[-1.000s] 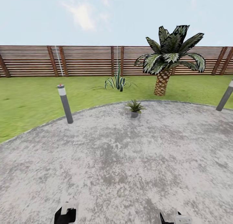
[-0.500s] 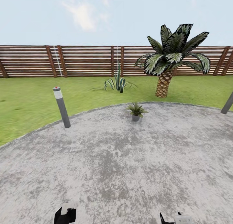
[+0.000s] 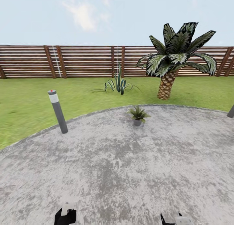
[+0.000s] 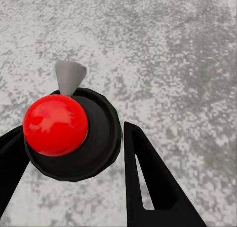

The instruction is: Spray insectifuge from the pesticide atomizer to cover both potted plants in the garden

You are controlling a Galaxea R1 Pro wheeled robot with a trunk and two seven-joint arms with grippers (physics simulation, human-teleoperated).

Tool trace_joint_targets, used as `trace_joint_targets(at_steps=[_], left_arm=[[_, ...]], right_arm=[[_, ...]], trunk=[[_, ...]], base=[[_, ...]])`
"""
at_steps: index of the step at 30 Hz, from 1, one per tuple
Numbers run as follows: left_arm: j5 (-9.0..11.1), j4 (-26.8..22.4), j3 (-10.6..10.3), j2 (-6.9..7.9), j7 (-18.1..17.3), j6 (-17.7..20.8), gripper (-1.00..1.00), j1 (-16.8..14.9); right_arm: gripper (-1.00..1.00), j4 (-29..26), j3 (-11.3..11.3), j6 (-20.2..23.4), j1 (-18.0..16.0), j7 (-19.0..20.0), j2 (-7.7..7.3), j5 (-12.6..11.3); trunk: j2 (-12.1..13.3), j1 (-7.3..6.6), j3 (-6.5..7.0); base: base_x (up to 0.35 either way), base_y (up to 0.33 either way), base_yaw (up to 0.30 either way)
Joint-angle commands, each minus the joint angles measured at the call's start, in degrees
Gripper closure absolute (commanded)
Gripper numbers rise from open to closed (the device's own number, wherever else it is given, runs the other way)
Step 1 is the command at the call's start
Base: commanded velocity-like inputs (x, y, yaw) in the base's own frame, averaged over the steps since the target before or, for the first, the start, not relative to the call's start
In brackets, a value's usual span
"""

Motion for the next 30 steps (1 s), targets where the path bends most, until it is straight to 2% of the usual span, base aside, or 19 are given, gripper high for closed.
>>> trace_joint_targets(at_steps=[1,10,30], left_arm=[[0.1,0.0,0.1,-0.01,0.0,-0.2,1.00,0.0],[0.1,0.0,0.1,-0.01,0.0,-0.2,1.00,0.0],[0.1,0.0,0.1,-0.01,0.0,-0.2,1.00,0.0]], right_arm=[[-1.00,0.0,0.0,-0.2,0.0,0.0,-0.01,0.1],[-1.00,0.0,0.0,-0.2,0.0,0.0,-0.01,0.1],[-1.00,0.0,0.0,-0.2,0.0,0.0,-0.01,0.1]], trunk=[[0.0,0.02,-0.05],[0.0,0.02,-0.05],[0.0,0.02,-0.05]], base=[[0.339,0.000,0.000],[0.339,0.033,0.000],[0.339,0.104,0.000]])
